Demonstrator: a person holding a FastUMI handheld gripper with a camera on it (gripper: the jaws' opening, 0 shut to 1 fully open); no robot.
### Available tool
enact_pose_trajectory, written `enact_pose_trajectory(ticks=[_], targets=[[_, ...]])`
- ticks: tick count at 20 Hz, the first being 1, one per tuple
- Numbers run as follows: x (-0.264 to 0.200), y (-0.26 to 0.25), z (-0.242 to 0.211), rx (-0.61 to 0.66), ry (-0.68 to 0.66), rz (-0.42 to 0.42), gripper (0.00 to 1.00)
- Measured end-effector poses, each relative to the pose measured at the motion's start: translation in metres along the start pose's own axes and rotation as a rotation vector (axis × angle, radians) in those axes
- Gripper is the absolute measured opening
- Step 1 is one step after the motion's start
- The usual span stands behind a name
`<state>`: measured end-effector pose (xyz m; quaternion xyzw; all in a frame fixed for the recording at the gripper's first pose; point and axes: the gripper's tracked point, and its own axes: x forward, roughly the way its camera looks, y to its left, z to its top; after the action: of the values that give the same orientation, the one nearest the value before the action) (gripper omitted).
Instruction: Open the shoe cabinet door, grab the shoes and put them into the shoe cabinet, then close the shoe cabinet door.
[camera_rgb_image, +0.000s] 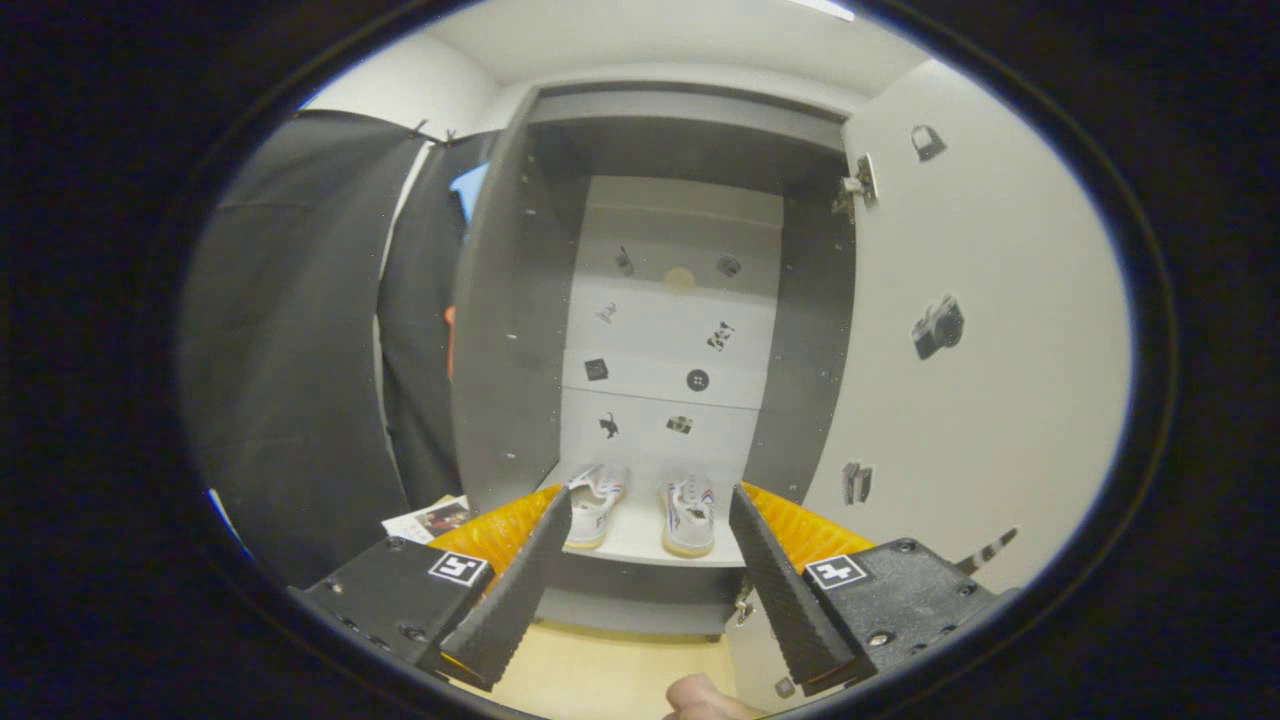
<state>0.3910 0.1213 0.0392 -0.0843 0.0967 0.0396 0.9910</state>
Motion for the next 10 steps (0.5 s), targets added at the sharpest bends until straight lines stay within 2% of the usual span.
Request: enact_pose_trajectory(ticks=[2,5,10], targets=[[-0.035,0.001,0.004,-0.002,-0.006,0.006,1.00],[-0.087,0.005,0.003,-0.002,-0.010,0.071,1.00],[-0.178,-0.025,-0.006,-0.052,-0.038,0.111,1.00]])
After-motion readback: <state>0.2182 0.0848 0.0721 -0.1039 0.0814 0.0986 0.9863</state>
